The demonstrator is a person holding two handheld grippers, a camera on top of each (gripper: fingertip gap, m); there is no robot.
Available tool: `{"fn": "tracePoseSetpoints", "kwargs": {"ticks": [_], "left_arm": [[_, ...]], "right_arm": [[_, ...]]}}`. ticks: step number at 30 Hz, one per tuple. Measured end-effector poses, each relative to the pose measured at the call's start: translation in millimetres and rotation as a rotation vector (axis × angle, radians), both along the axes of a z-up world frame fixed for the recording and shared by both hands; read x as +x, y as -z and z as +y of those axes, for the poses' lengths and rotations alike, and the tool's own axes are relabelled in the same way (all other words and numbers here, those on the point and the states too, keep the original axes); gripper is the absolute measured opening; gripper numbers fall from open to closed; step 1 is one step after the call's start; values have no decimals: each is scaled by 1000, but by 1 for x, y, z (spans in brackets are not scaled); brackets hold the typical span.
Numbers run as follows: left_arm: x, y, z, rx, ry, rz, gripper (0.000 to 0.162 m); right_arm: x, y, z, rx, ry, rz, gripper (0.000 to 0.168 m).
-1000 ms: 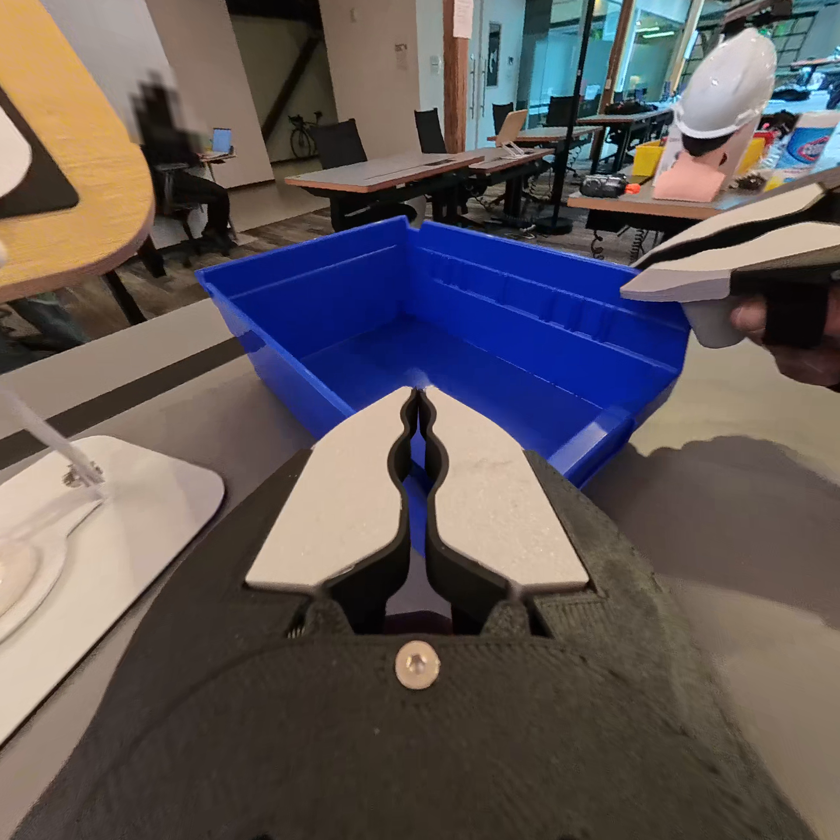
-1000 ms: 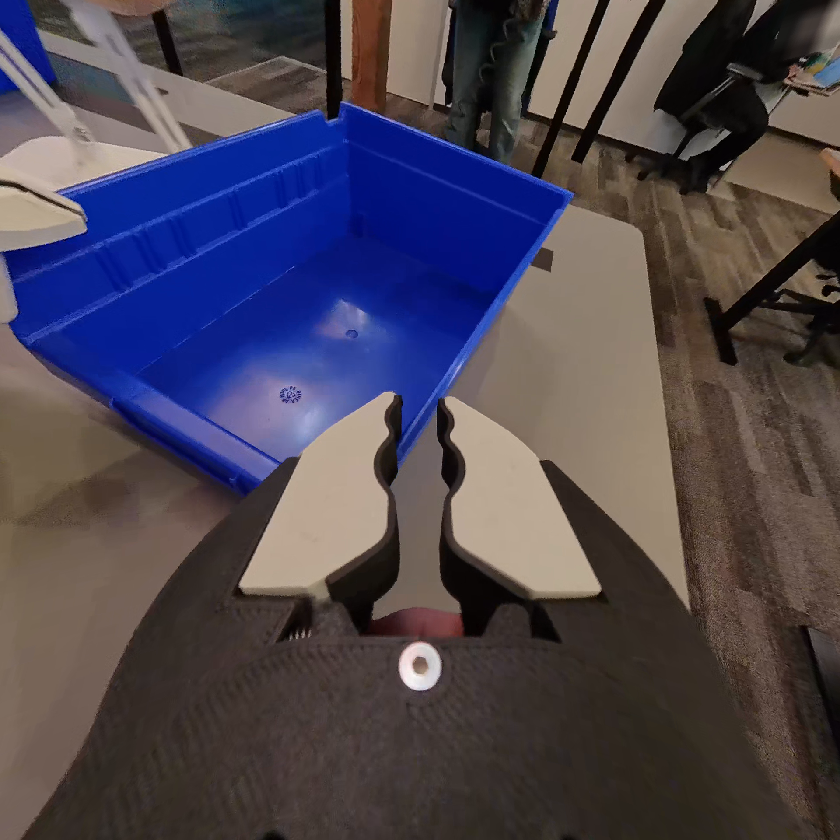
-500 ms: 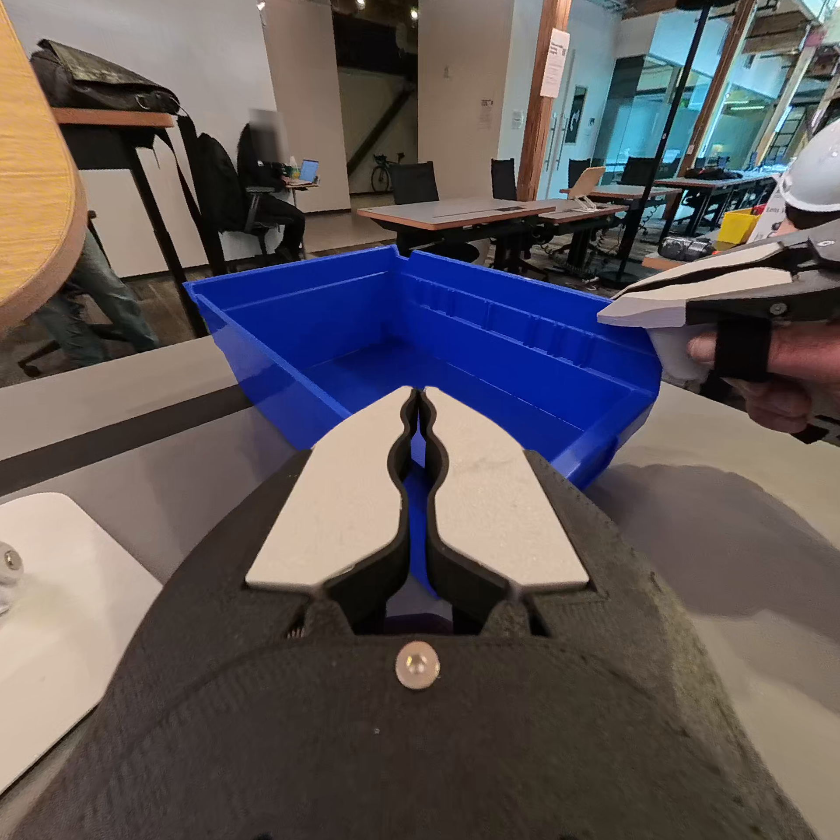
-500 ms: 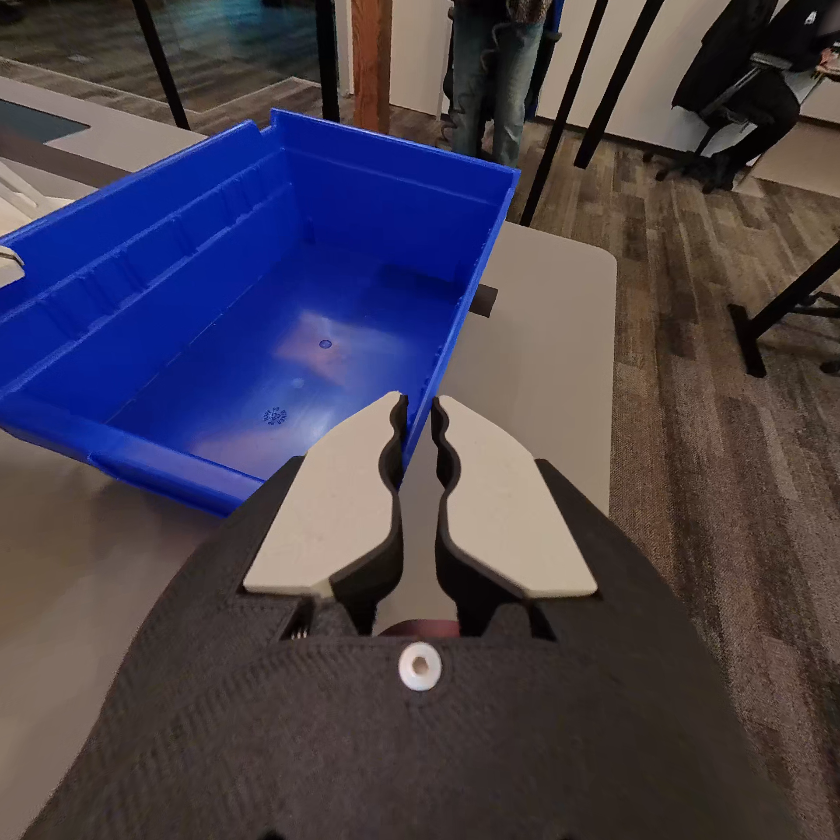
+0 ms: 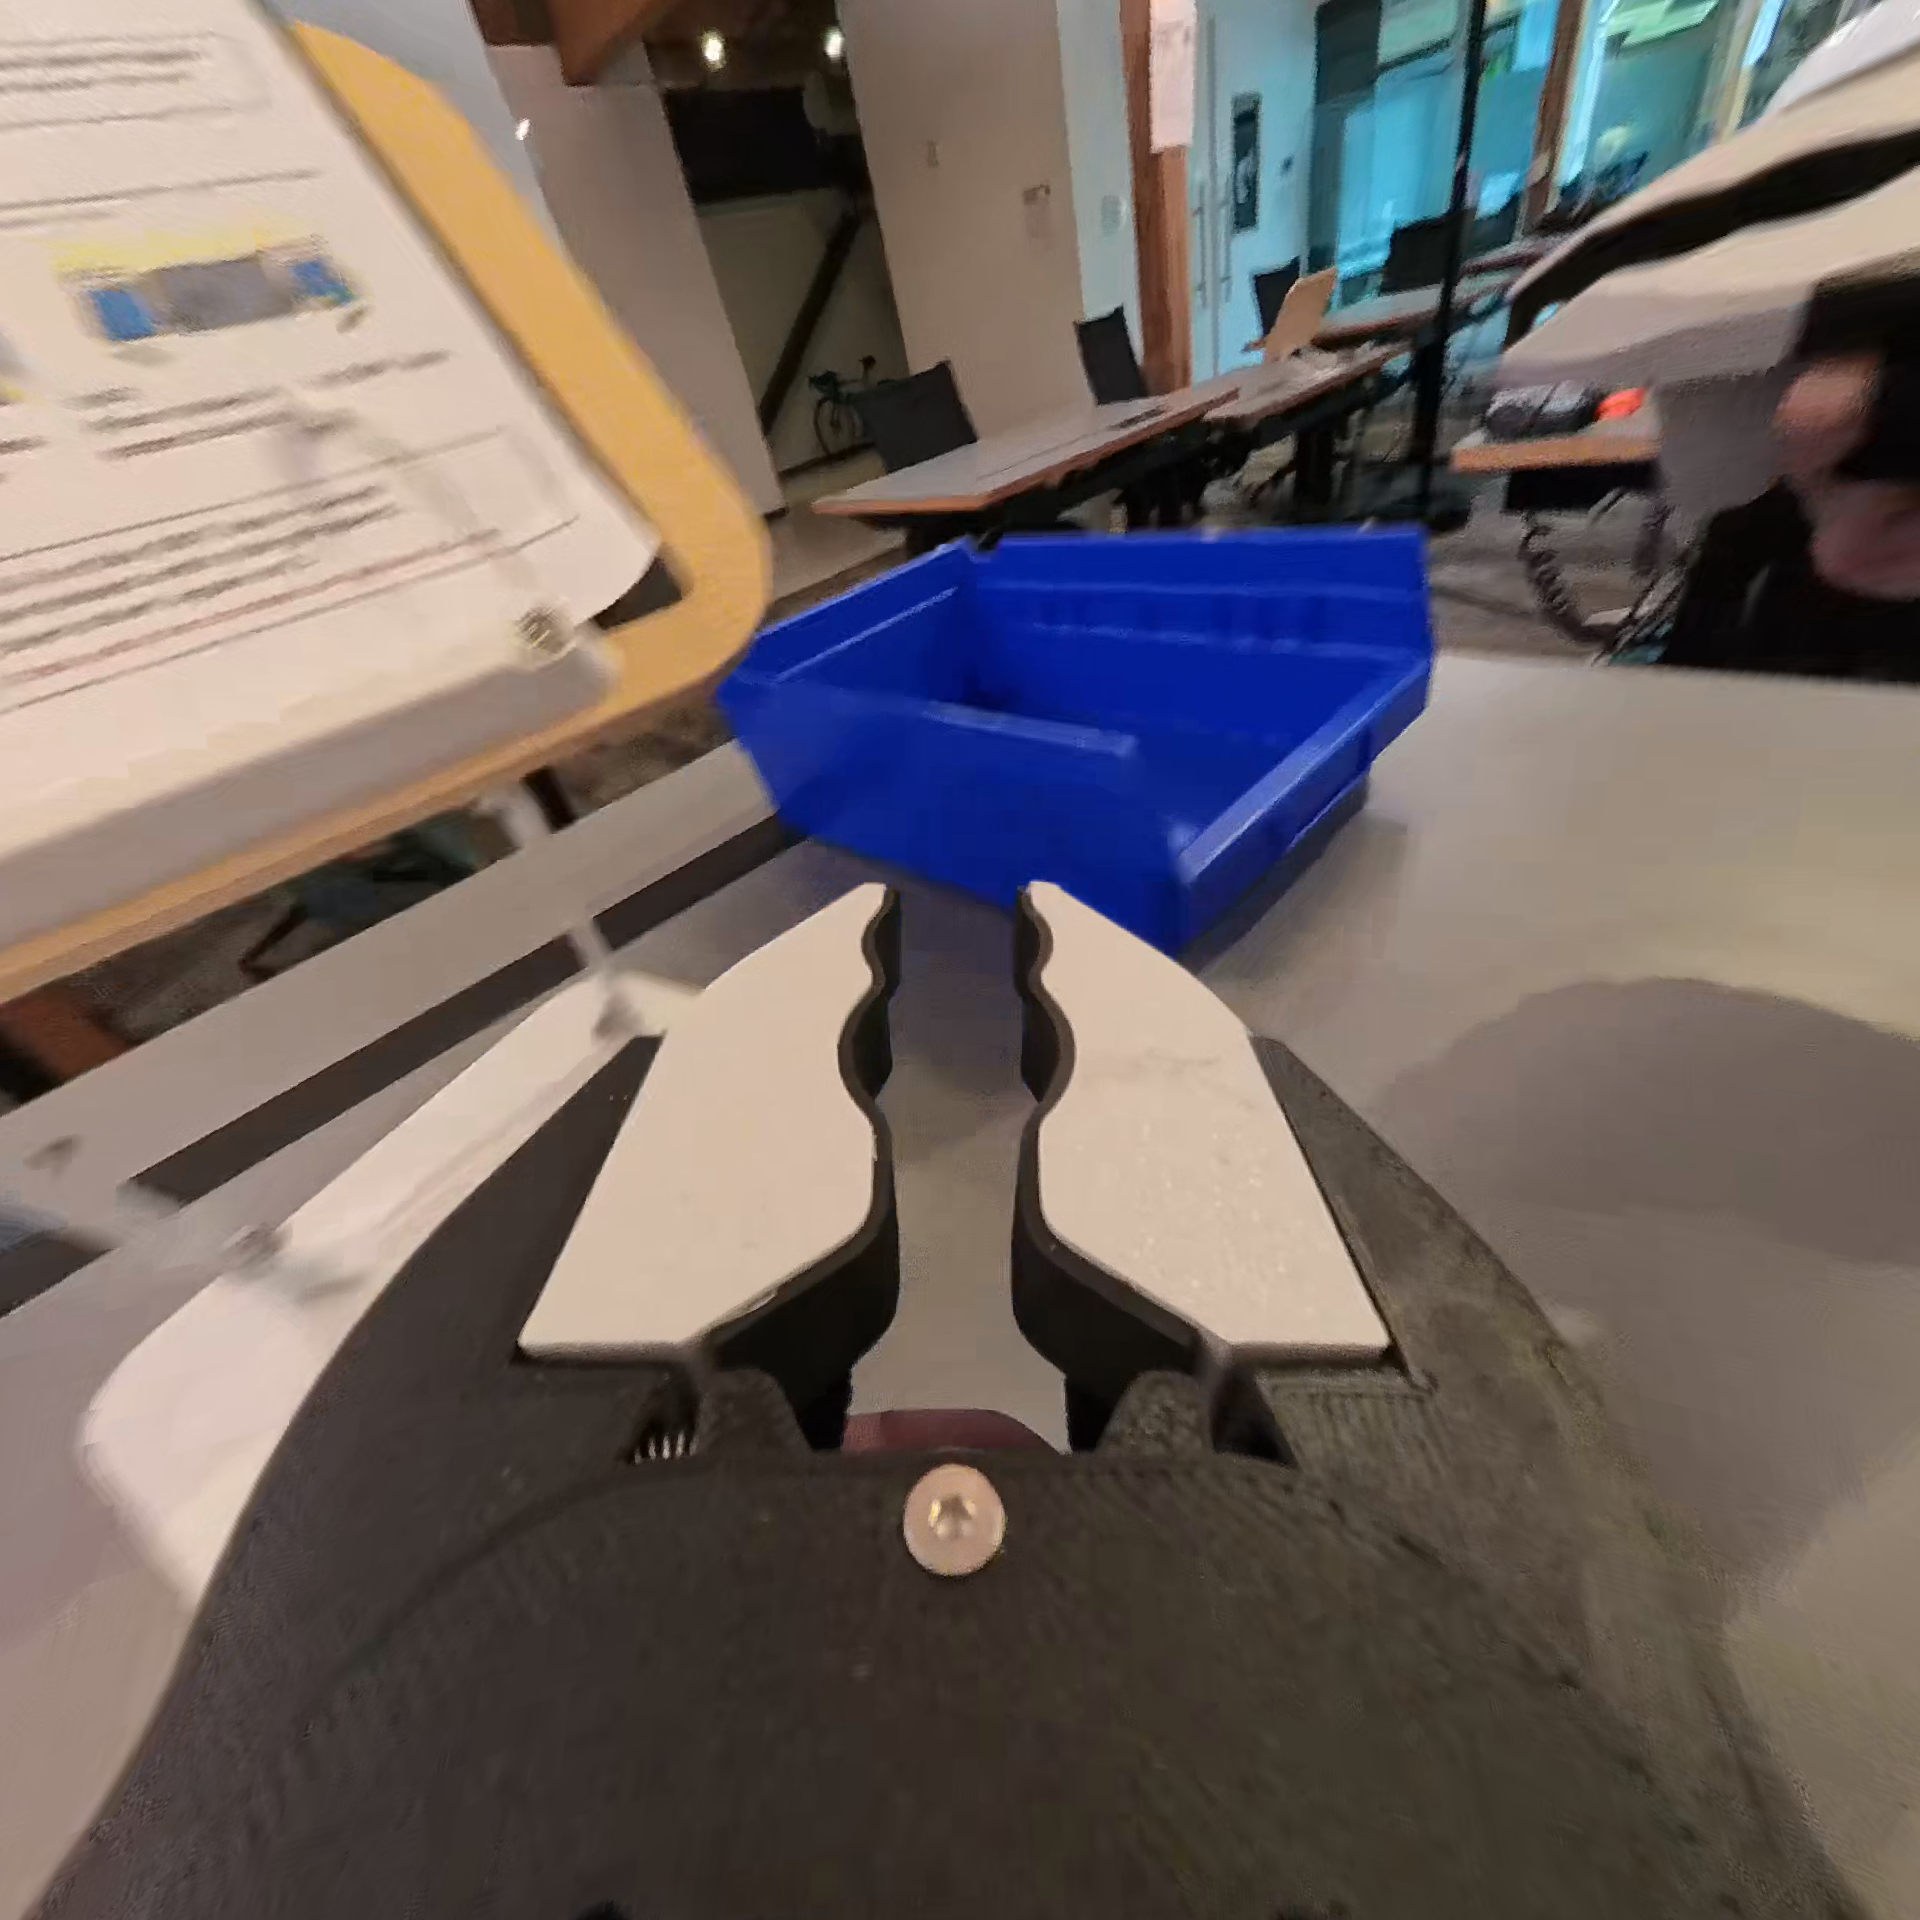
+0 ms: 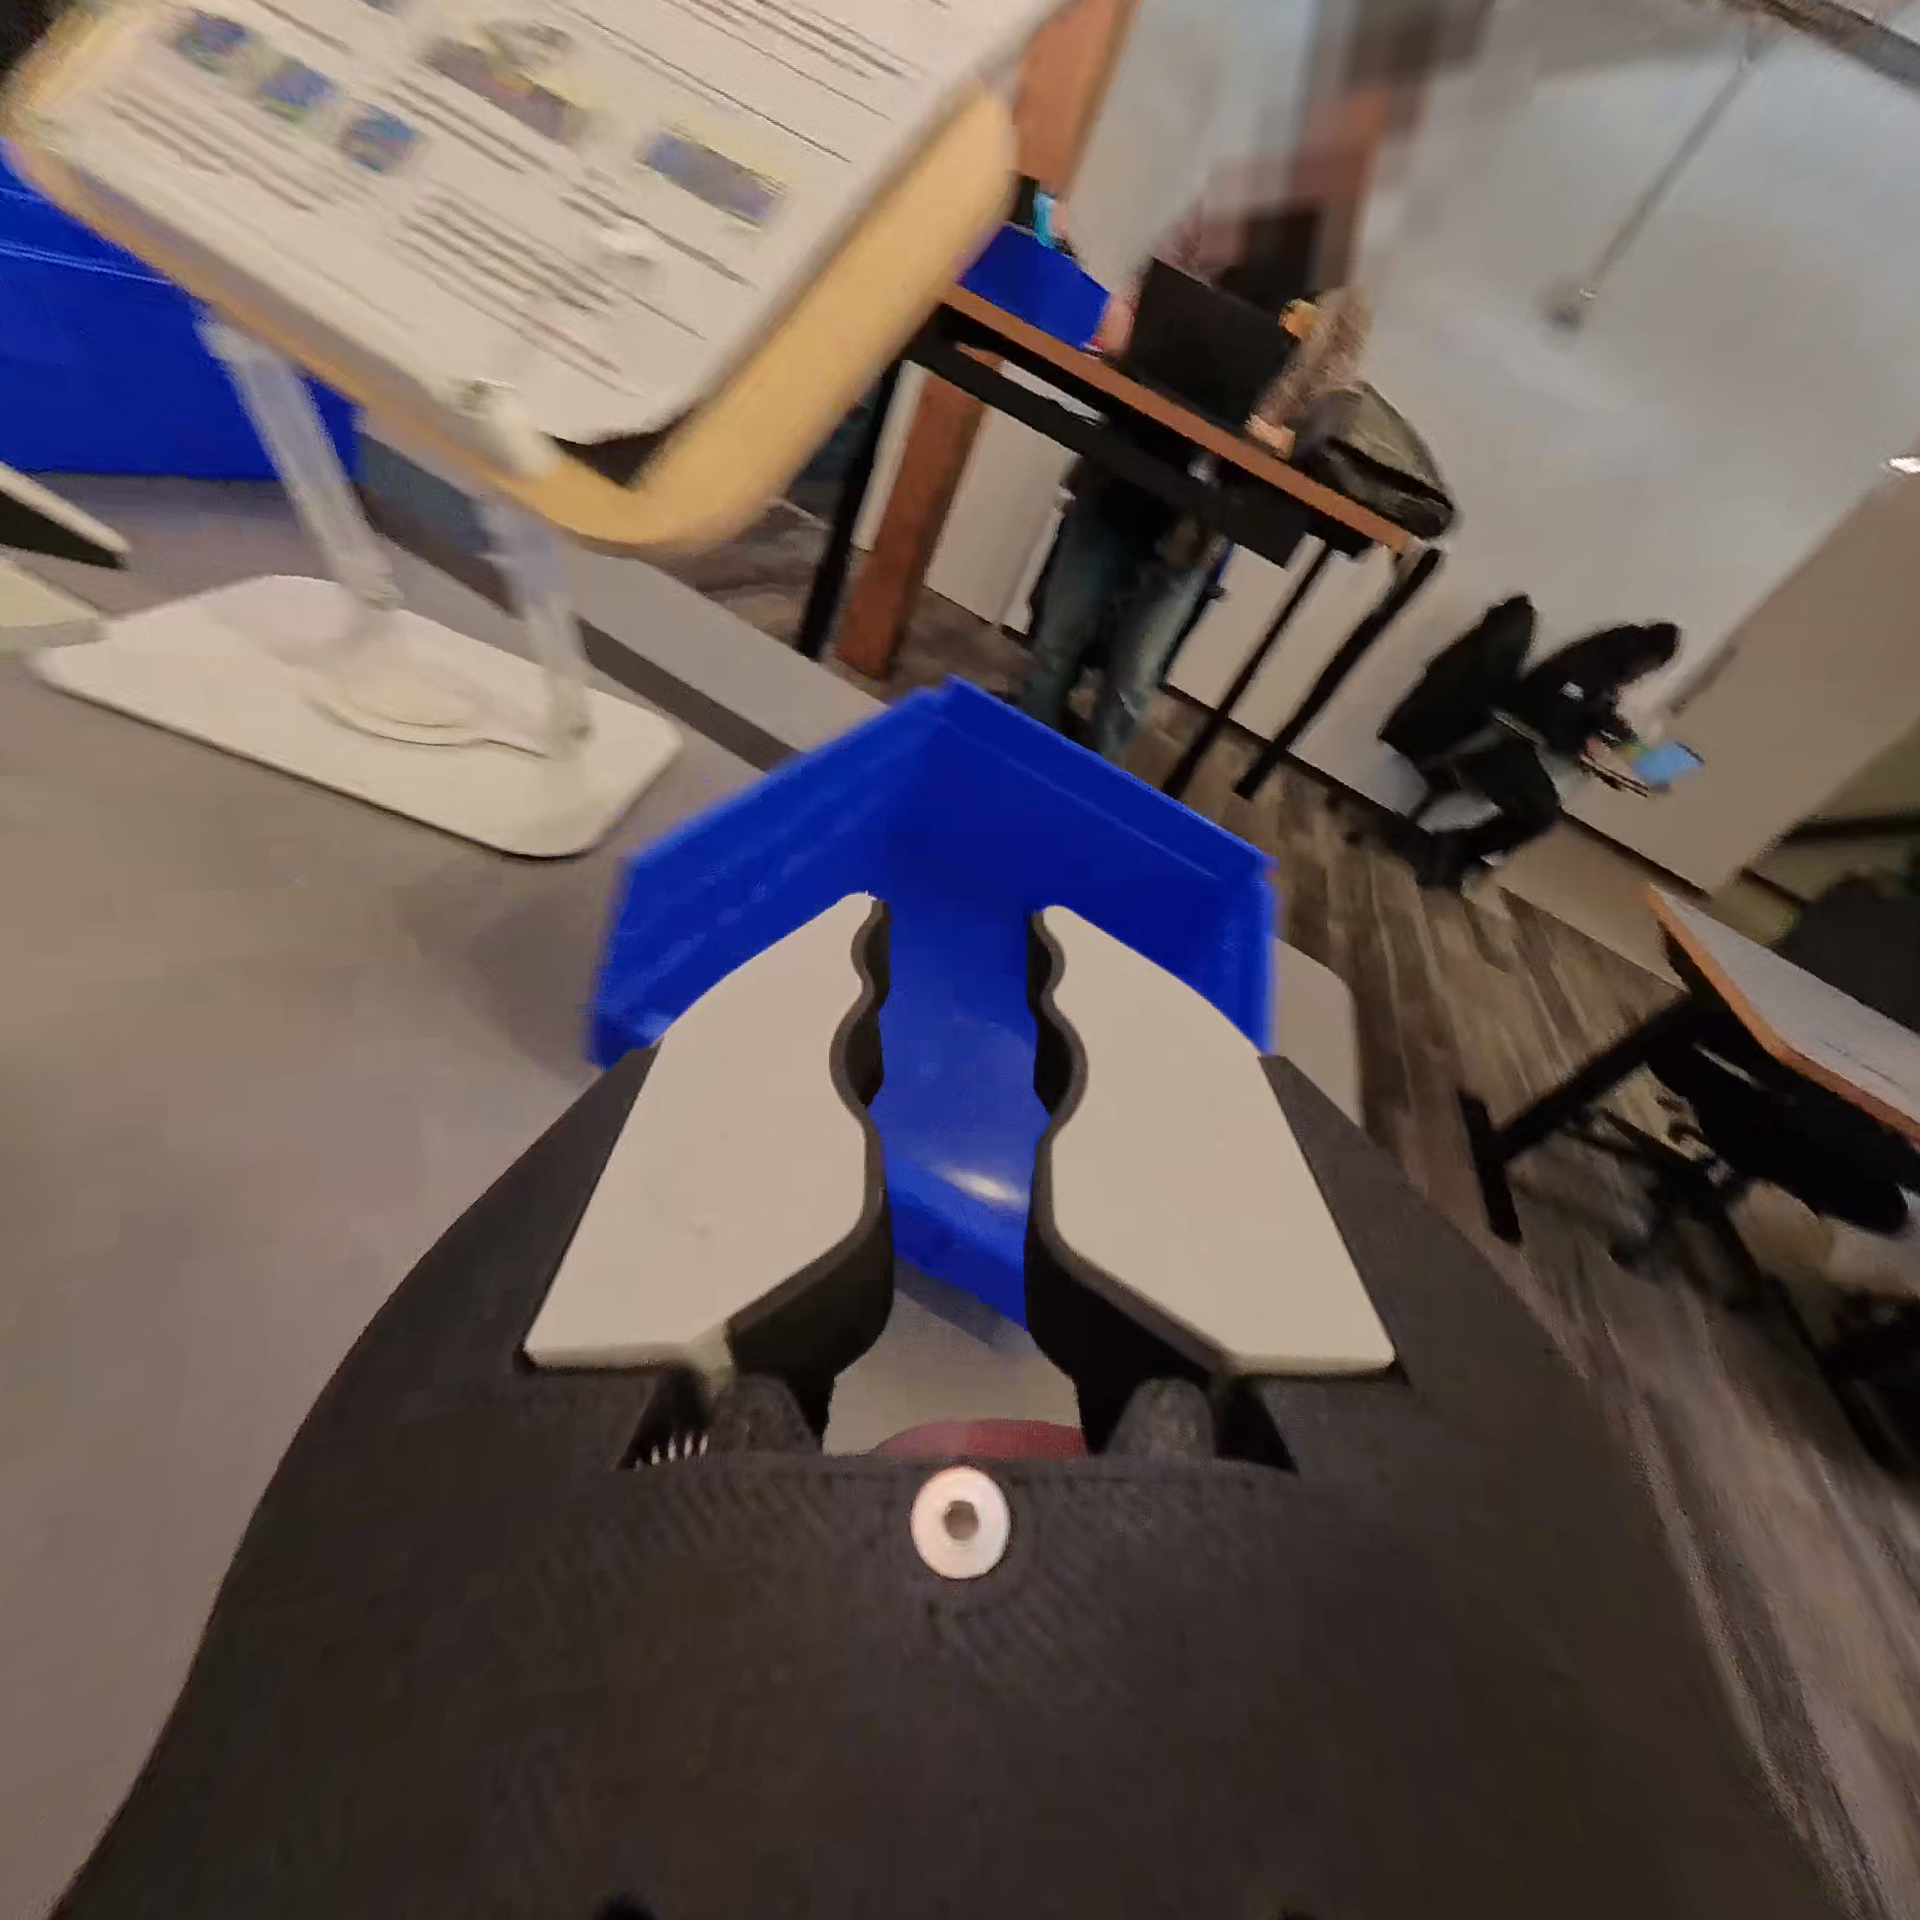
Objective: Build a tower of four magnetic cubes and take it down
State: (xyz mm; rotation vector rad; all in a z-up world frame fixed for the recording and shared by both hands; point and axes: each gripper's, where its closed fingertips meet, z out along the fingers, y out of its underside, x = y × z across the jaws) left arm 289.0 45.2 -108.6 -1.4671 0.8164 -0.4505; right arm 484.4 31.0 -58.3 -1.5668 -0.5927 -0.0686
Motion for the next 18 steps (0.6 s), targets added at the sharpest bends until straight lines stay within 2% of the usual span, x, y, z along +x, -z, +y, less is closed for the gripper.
{"fn": "tracePoseSetpoints", "kwargs": {"ticks": [2,5,9,16,18], "left_arm": [[-49,11,3,2,-77,63,16],[-125,17,15,-37,-214,43,8],[-205,12,23,-38,-346,16,0],[-288,16,28,60,-523,129,0],[-297,24,35,72,-537,176,6]], "right_arm": [[-48,5,-10,-13,-95,-8,24],[-118,19,-17,-59,-246,-10,15],[-193,42,-14,-107,-369,-43,4],[-257,81,21,-152,-400,-62,0],[-263,87,34,-120,-377,-83,0]]}}
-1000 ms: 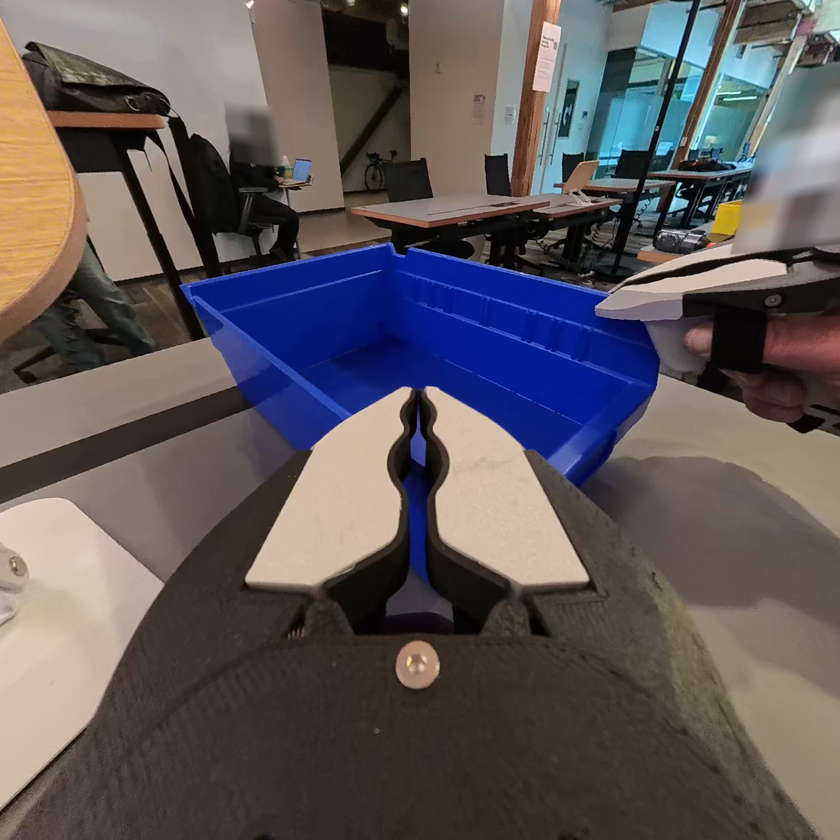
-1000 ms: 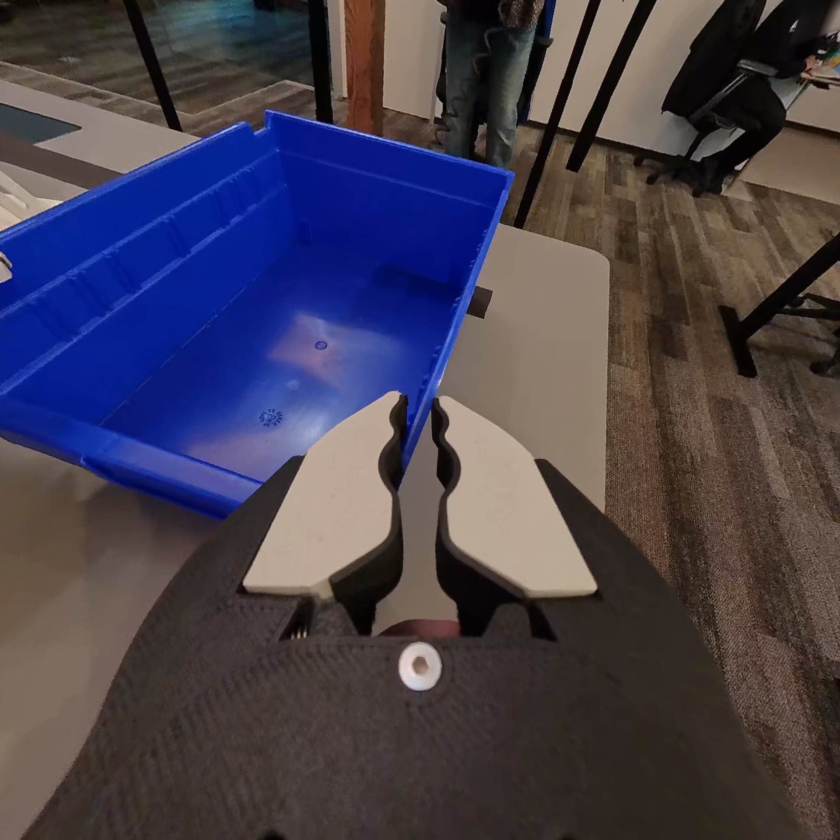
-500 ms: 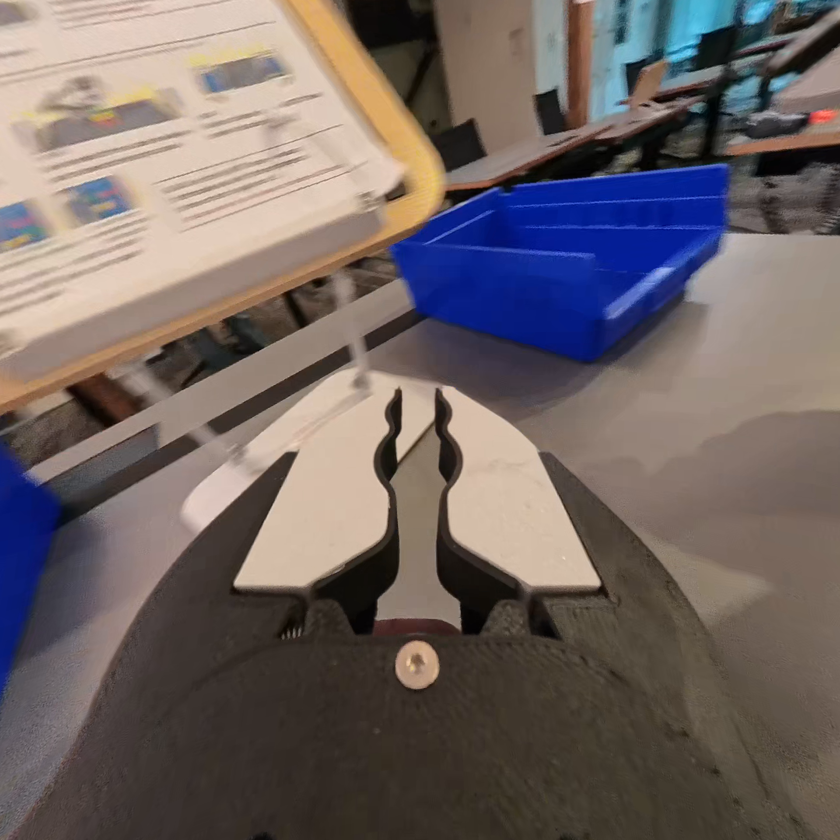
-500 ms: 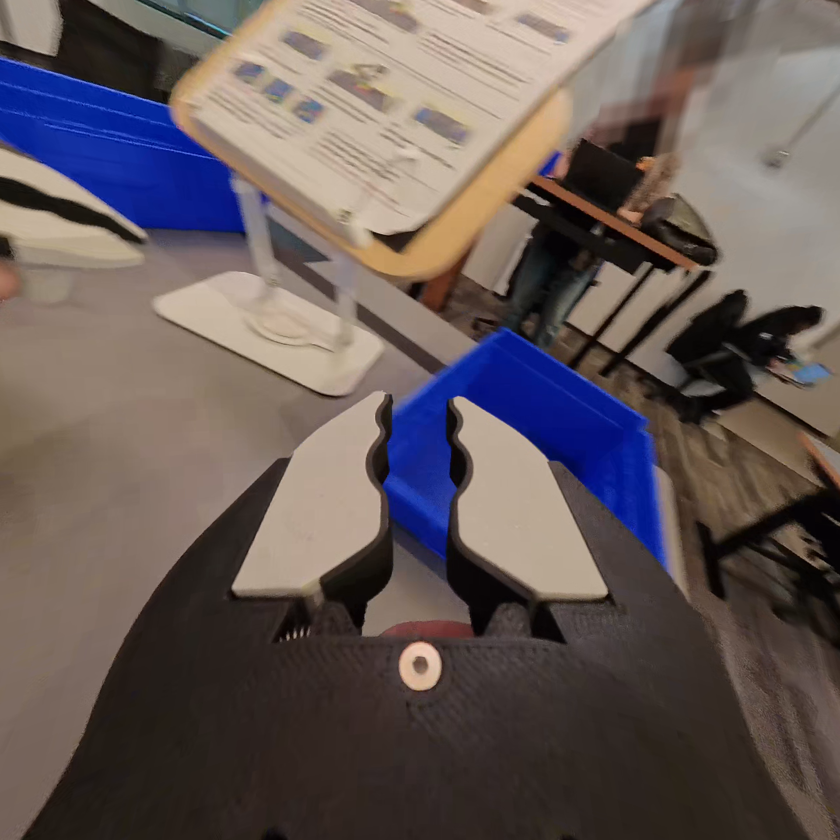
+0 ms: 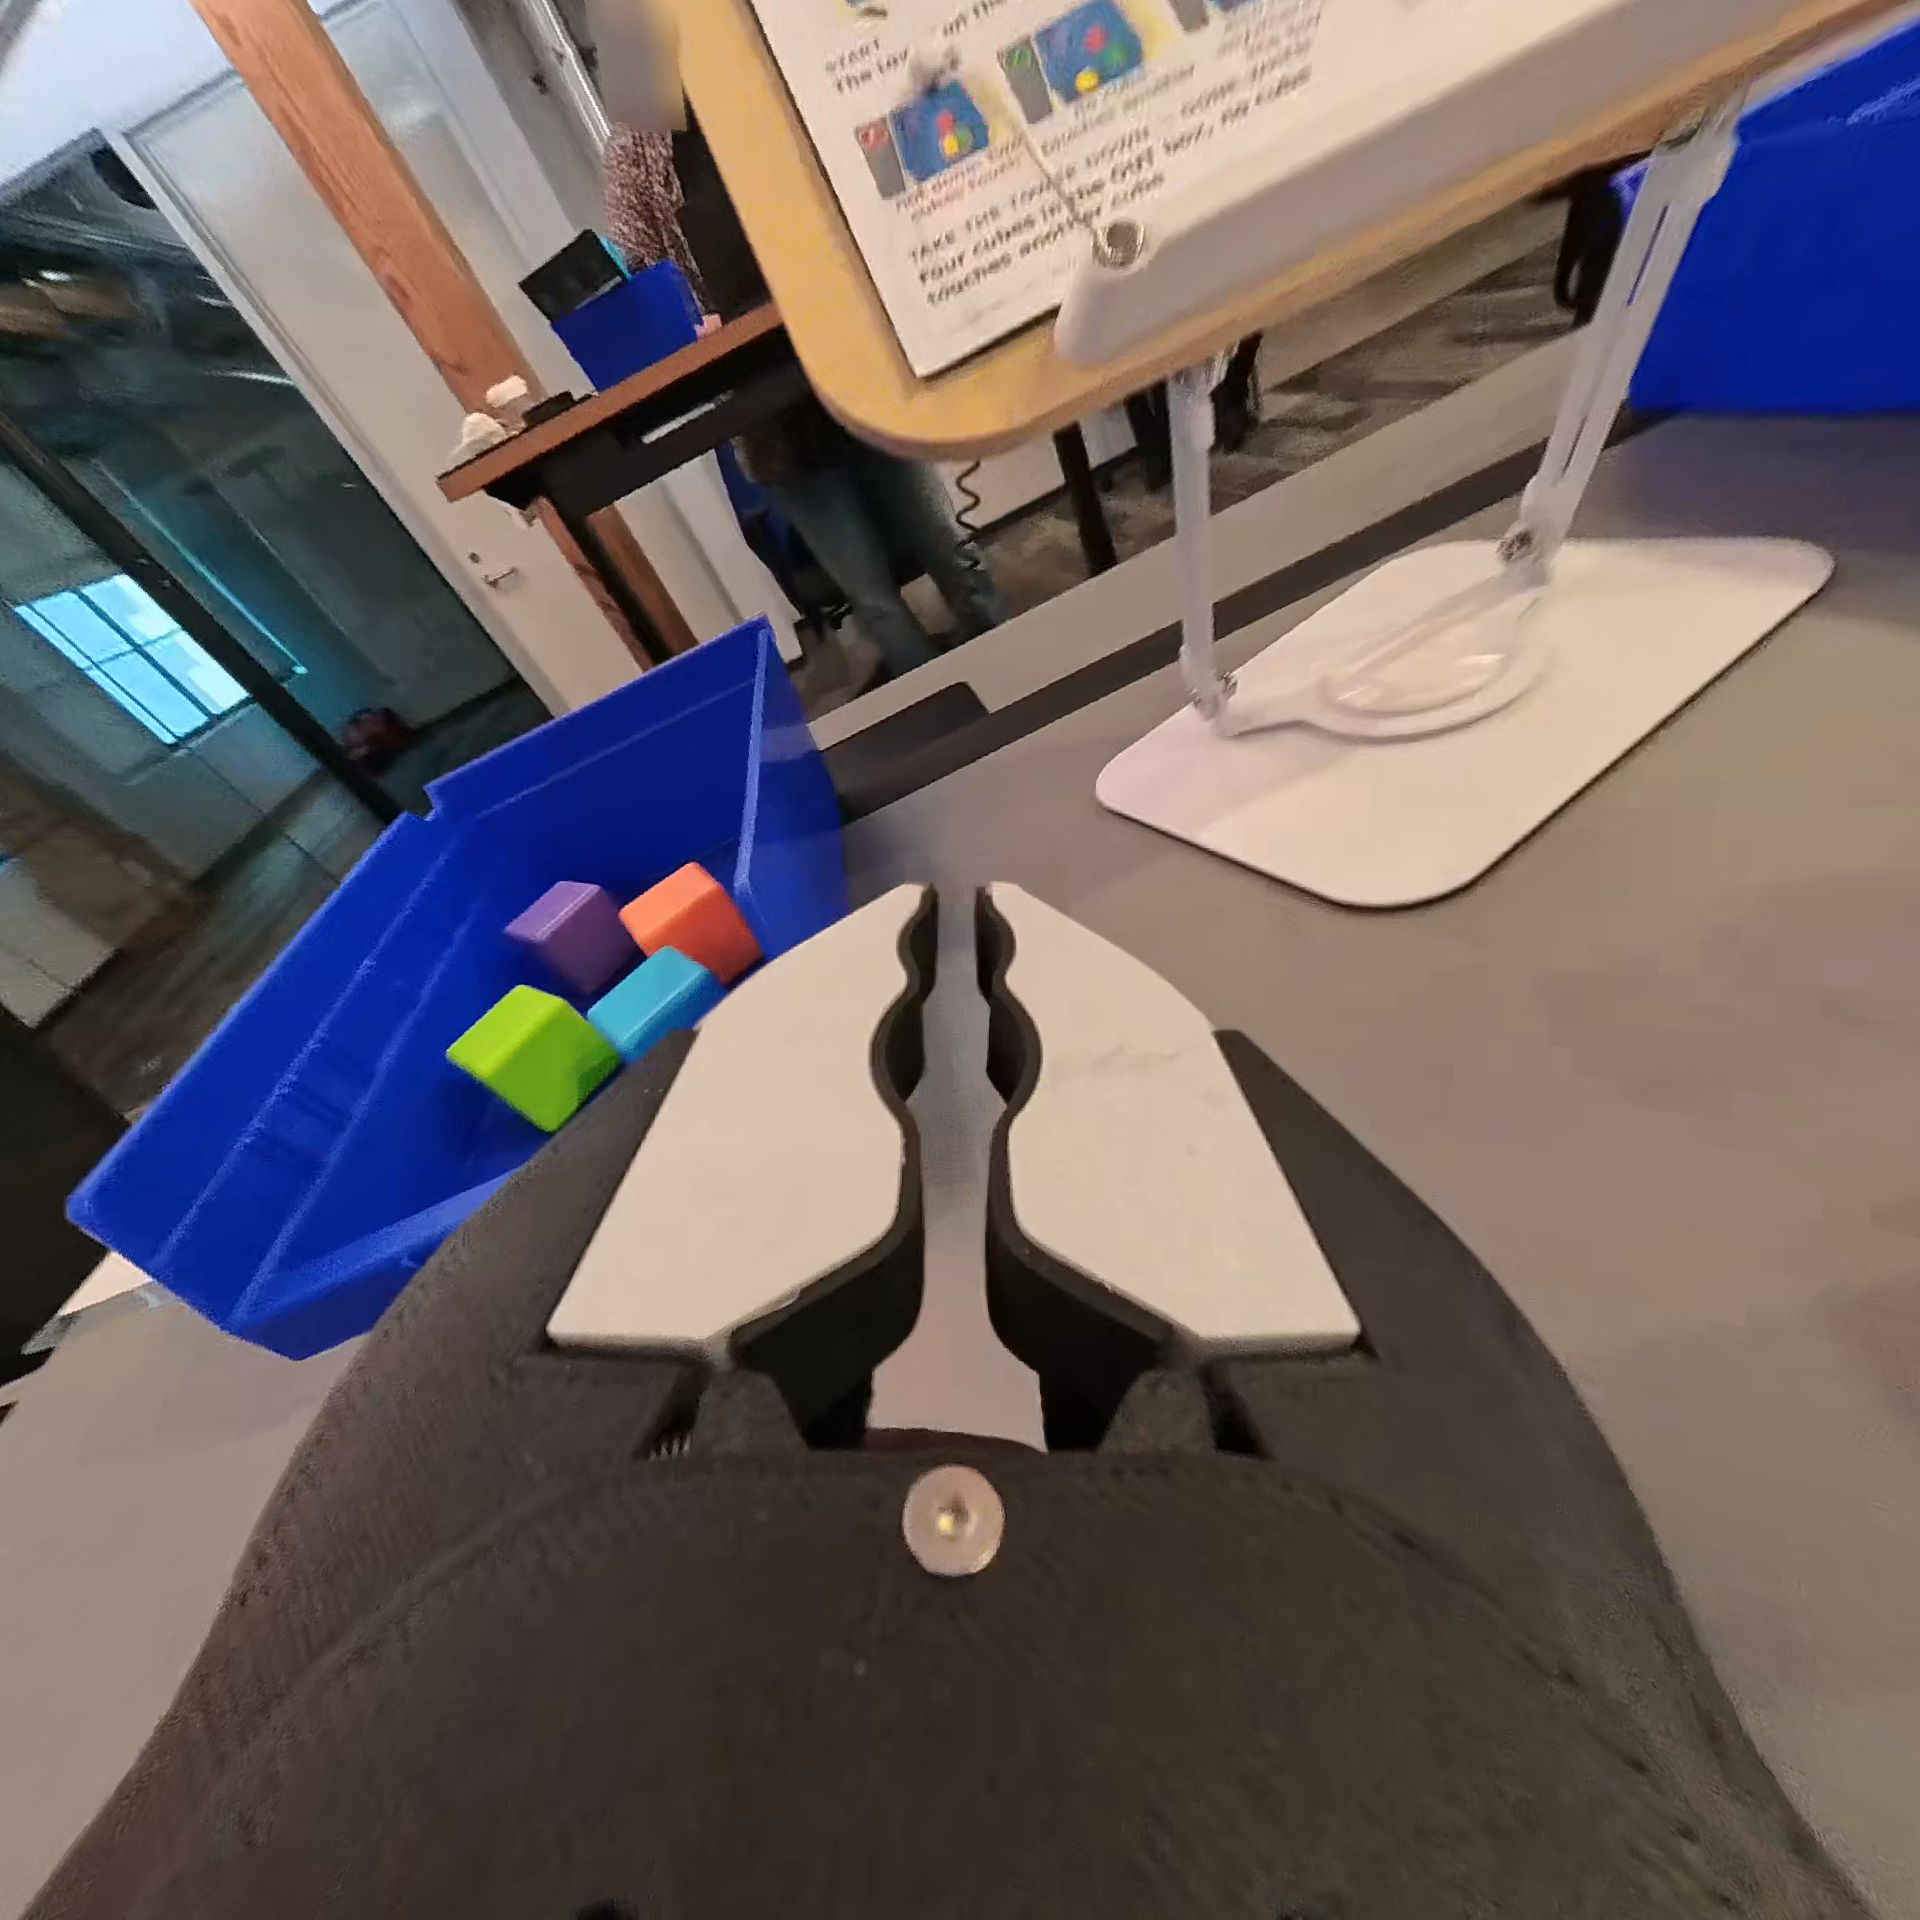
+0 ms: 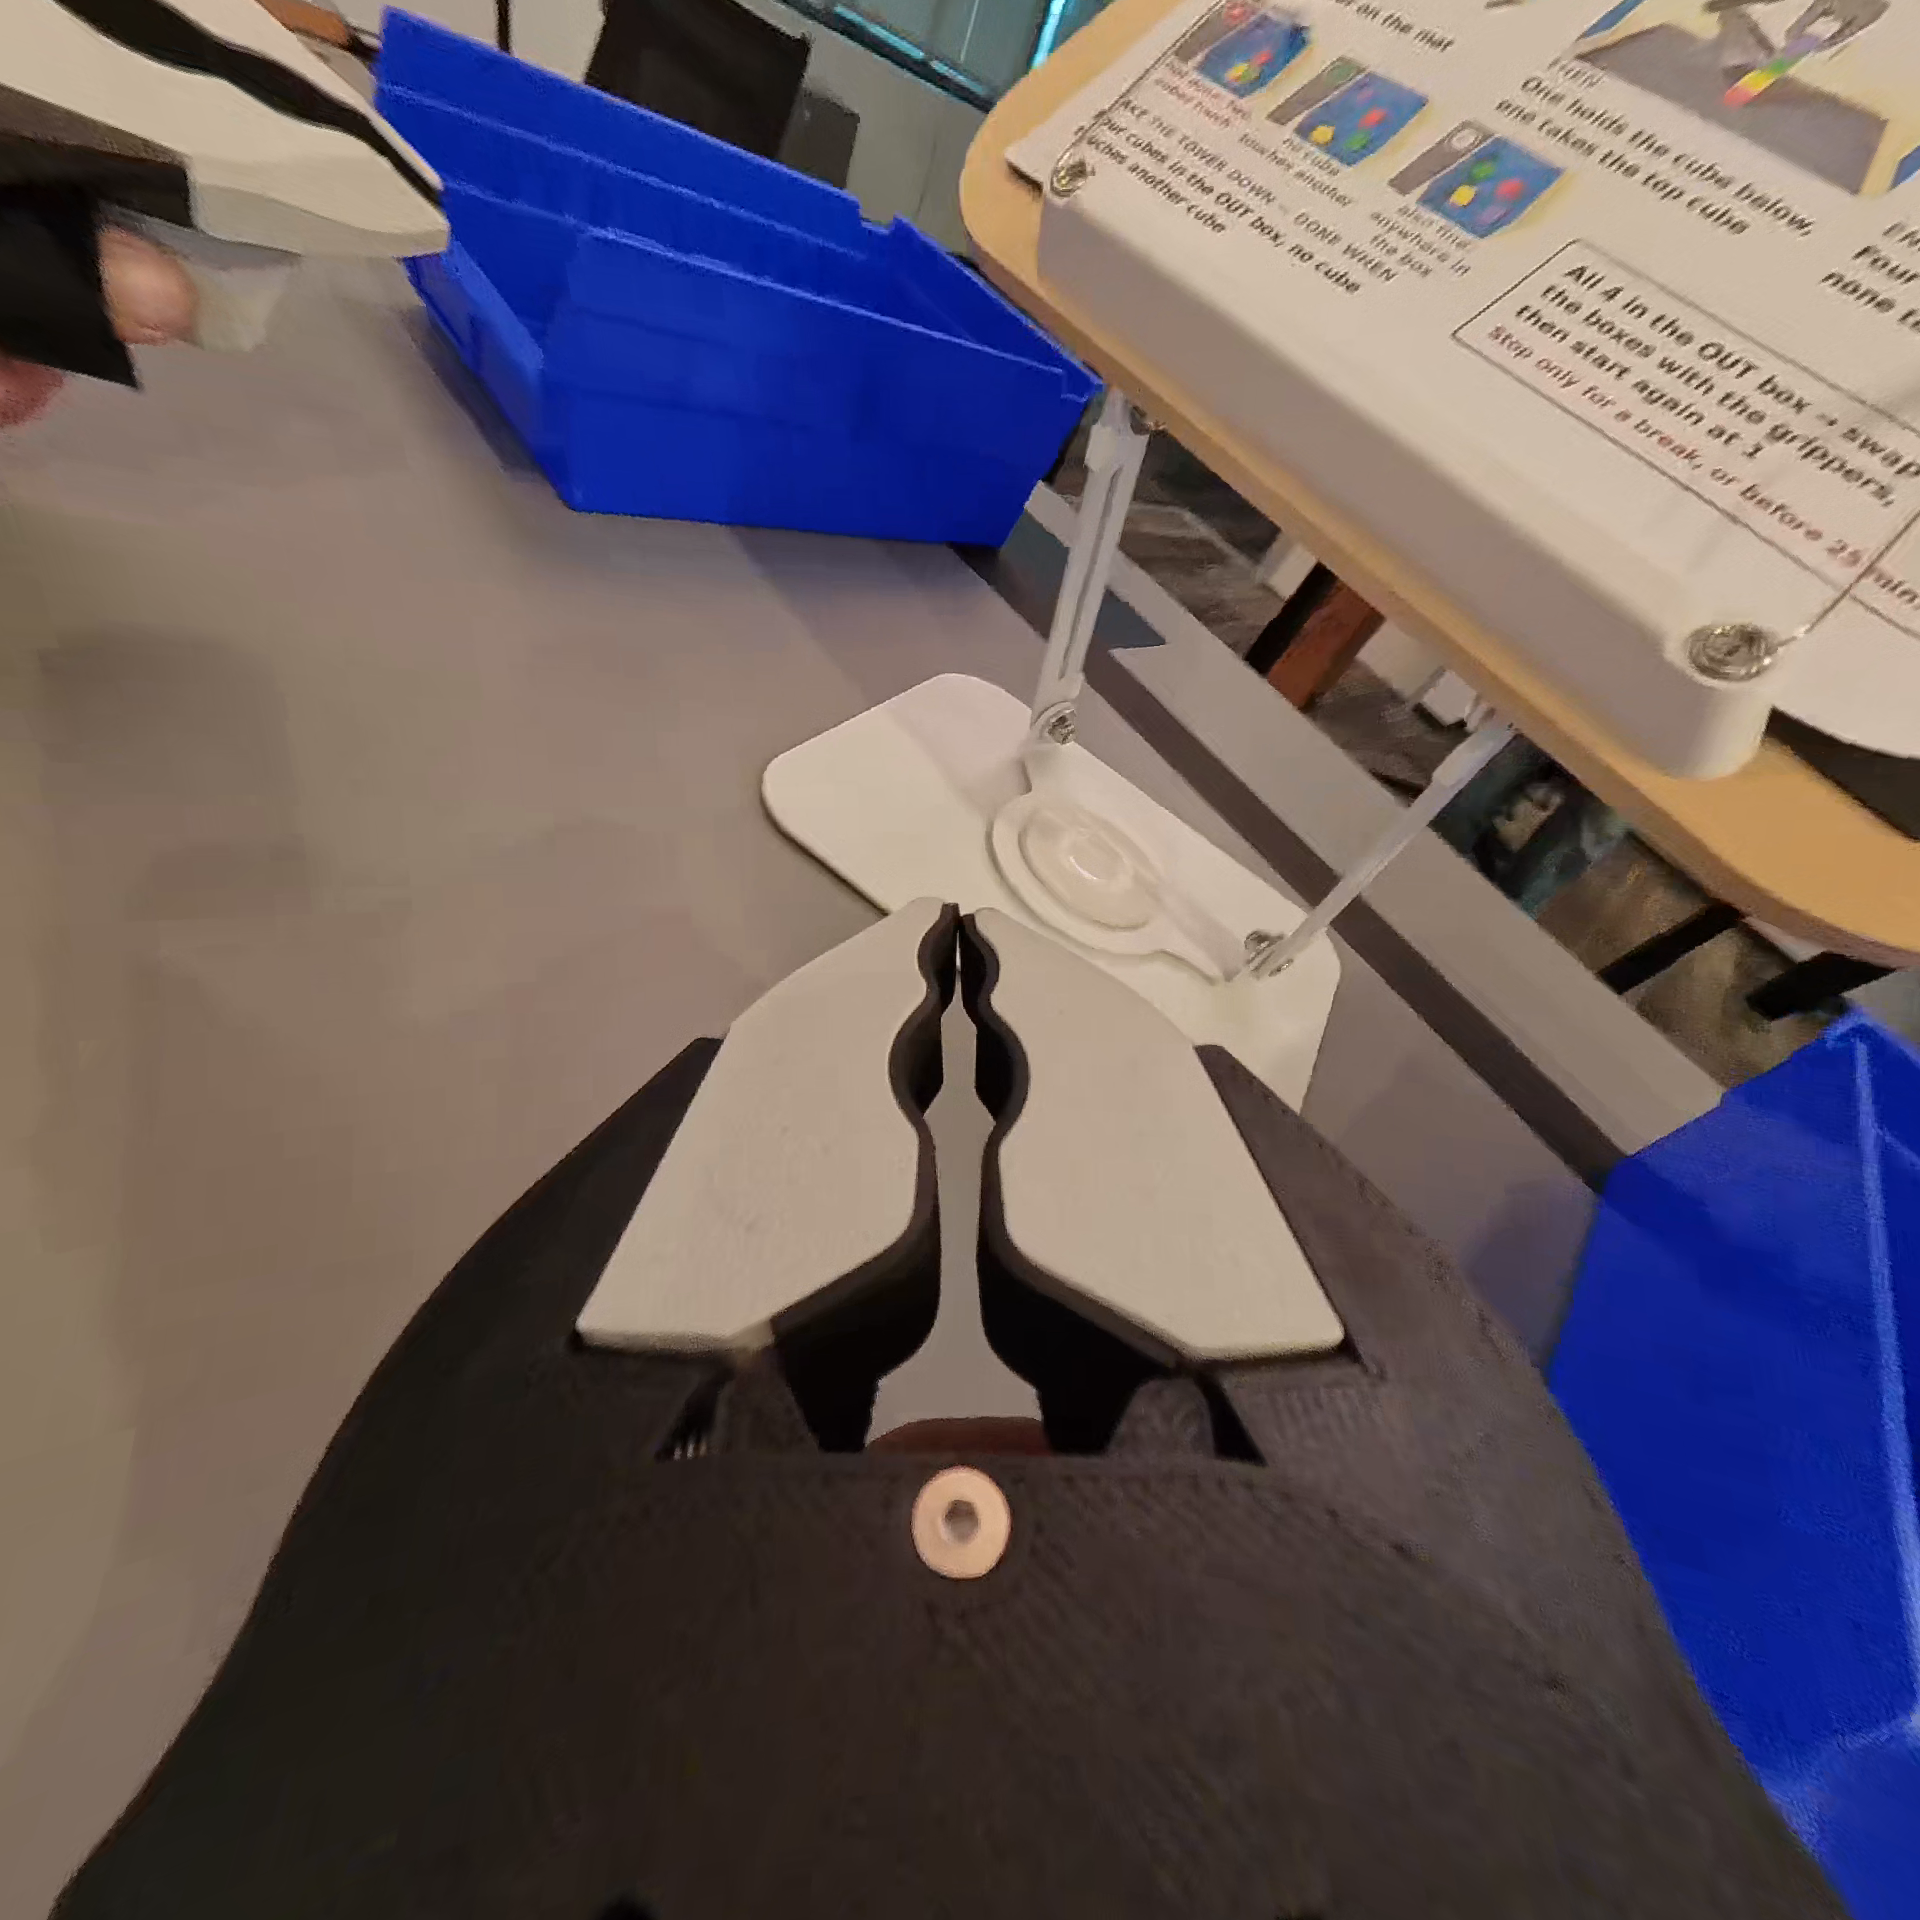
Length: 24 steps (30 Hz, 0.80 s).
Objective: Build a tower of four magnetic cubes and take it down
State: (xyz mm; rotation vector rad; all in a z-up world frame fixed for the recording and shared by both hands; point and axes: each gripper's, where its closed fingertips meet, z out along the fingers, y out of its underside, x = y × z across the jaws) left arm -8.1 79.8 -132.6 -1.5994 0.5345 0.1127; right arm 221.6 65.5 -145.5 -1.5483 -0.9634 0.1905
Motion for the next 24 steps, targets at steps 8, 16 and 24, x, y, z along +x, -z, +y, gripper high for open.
{"fn": "tracePoseSetpoints", "kwargs": {"ticks": [8,16,24], "left_arm": [[10,11,21,-31,26,26,20],[-4,2,22,-8,22,3,26],[-72,-28,22,46,-59,-24,30]], "right_arm": [[5,24,29,87,28,-138,8],[13,25,18,80,19,-136,11],[11,33,17,24,-7,-127,11]]}}
